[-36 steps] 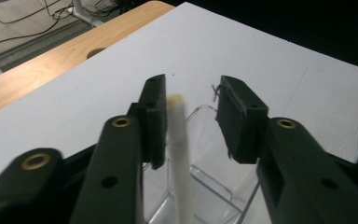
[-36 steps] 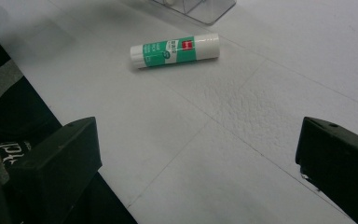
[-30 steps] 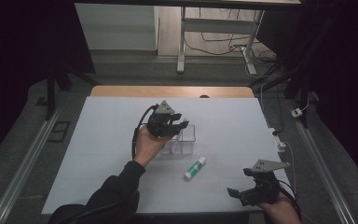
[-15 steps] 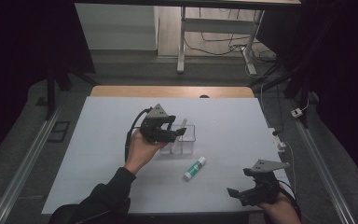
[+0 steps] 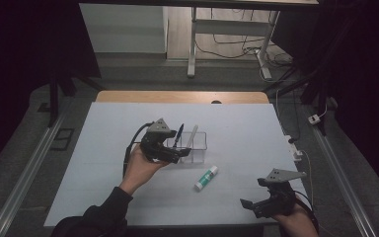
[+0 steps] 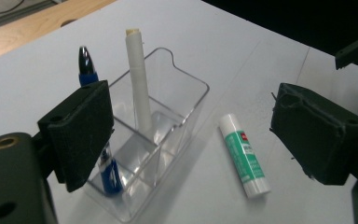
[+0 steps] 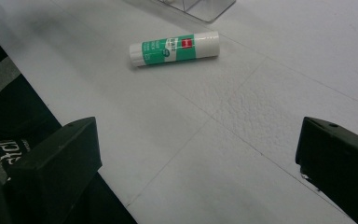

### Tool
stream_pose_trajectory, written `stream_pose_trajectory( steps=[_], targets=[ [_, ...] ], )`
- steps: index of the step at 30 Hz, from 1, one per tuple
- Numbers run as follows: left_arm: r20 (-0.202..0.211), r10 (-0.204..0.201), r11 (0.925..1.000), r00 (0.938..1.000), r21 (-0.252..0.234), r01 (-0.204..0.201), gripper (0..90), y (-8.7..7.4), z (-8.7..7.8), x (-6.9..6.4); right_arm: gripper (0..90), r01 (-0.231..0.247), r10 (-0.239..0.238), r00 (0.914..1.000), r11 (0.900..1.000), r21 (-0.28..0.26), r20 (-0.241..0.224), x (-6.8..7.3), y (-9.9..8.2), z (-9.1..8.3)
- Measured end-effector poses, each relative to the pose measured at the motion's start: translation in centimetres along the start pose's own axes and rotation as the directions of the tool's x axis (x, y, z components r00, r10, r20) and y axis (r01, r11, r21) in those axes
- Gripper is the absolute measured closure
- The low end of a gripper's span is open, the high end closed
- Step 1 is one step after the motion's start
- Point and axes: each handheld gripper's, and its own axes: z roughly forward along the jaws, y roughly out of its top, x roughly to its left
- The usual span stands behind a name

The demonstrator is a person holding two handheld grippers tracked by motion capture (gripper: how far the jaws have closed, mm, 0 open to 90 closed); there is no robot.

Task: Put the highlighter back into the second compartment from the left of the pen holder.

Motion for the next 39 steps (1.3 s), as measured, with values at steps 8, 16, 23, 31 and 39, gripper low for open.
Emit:
stream_pose_trajectory(
  steps=[8, 16, 23, 31, 39],
  targets=[
    [0.022, -0.01, 0.9997, 0.9997, 0.024, 0.01, 8.9, -1.1, -0.8, -0.7, 0.0, 0.002, -0.002, 1.0, 1.0, -0.001, -0.001, 0.0, 0.0, 0.0],
    [0.009, 0.026, 0.9983, 0.9996, 0.052, -0.027, 1.1, -2.3, -1.0, -1.6, 0.0, 0.004, -0.004, 1.0, 1.0, -0.002, -0.003, 0.0, 0.0, 0.0],
    [0.03, 0.038, 0.997, 0.9988, 0.066, -0.04, 0.0, -3.1, -0.7, -1.9, 0.0, 0.005, -0.005, 1.0, 1.0, -0.002, -0.004, 0.0, 0.0, 0.0],
    [0.055, 0.014, 0.9964, 0.9984, 0.082, -0.018, 0.0, -3.8, -0.4, -2.6, 0.0, 0.006, -0.006, 1.0, 1.0, -0.003, -0.006, 0.0, 0.0, -0.1],
    [0.071, 0.024, 0.9934, 0.9972, 0.11, -0.032, 0.0, -4.5, 0.3, -3.3, 0.0, 0.007, -0.007, 0.9999, 1.0, -0.004, -0.008, 0.0, 0.0, -0.1]
  ],
)
